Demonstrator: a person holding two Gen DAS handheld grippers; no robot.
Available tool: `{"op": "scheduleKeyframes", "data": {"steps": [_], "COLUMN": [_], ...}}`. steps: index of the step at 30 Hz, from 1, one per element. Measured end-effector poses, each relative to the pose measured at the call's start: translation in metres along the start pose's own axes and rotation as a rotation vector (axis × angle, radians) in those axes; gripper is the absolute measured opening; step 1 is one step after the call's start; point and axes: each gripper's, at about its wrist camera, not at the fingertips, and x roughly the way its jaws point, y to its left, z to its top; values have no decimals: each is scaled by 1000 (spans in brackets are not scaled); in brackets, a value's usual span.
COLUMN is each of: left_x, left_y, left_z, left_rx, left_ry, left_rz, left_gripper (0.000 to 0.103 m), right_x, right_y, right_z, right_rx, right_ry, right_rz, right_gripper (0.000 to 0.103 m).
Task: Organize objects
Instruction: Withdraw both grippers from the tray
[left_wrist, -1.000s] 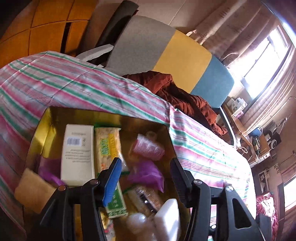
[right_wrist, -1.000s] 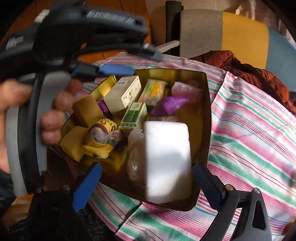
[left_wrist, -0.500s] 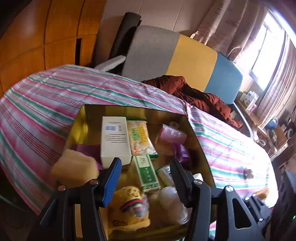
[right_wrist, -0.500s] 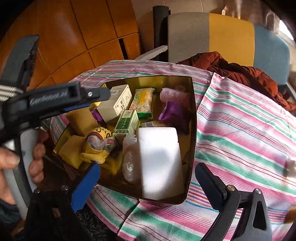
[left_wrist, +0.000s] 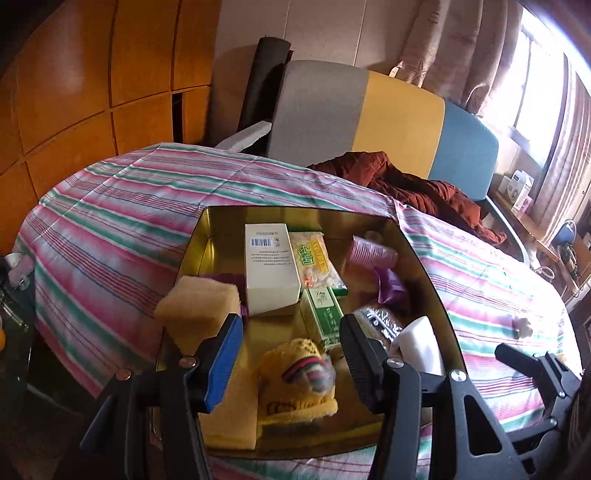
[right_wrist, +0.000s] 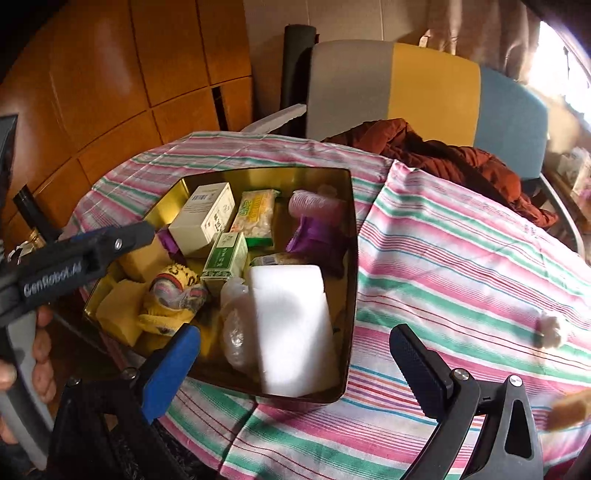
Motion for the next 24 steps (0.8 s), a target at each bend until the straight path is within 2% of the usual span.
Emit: {"op": "scheduleKeyframes", "data": {"steps": [12,24], "left_x": [-9,-21], "left_y": [-10,-20], "left_z": [-11,-11], "left_rx": [39,87], "left_ry": [1,-31], "left_rz": [-8,2], "left_gripper": [55,55], "right_x": [-11,-21], "right_y": [-2,-26], "right_z": [-2,-3], "right_rx": [18,74], "right_ry": [-28,-52], "right_rz": [-41,-88], "right_gripper": [103,103]}}
